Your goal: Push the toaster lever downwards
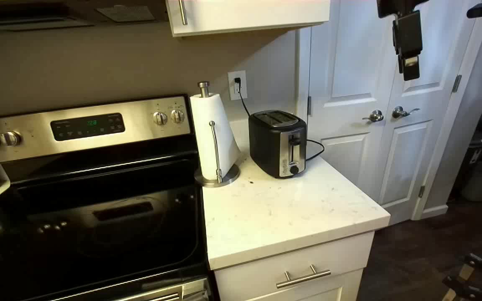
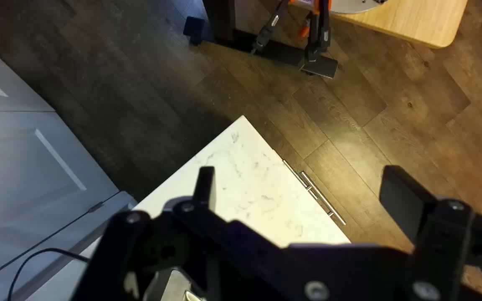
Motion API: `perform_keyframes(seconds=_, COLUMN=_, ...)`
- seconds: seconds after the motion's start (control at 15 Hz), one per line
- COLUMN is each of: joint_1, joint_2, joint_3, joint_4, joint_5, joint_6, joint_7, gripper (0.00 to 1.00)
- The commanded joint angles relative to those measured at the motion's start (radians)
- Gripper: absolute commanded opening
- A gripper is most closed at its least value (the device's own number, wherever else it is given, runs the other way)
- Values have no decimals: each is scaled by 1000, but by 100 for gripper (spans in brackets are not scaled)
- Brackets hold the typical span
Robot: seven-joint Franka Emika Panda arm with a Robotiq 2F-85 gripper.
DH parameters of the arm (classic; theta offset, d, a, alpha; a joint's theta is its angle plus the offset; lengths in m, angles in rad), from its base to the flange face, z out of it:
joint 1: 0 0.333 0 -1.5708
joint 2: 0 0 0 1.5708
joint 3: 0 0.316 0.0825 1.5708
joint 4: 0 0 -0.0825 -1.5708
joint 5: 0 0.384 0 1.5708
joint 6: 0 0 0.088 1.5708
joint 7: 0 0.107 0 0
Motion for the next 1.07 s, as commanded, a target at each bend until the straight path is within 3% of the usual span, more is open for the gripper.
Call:
perform_keyframes(seconds=0.0, joint_1=-4, joint_2=1, joint_3=3, joint_4=3, joint_5=1, joint_6=-3, joint_7=-1, gripper=100)
perform_keyframes(seconds=0.47, joint_1=-9, joint_2=-26, joint_3=15, joint_4=-34, joint_5=-26, joint_6=46, joint_7=42, gripper=100)
perform_keyframes(seconds=0.67, joint_1=-17, joint_2=-60, joint_3=14, joint_4=-90, joint_5=-29, joint_6=169, joint_7=98, gripper=100)
perform_keyframes(seconds=1.0, joint_1=-27, joint_2=-143, joint_3=28, joint_4=-241, joint_5=-72, joint_6=487, joint_7=184, gripper=100)
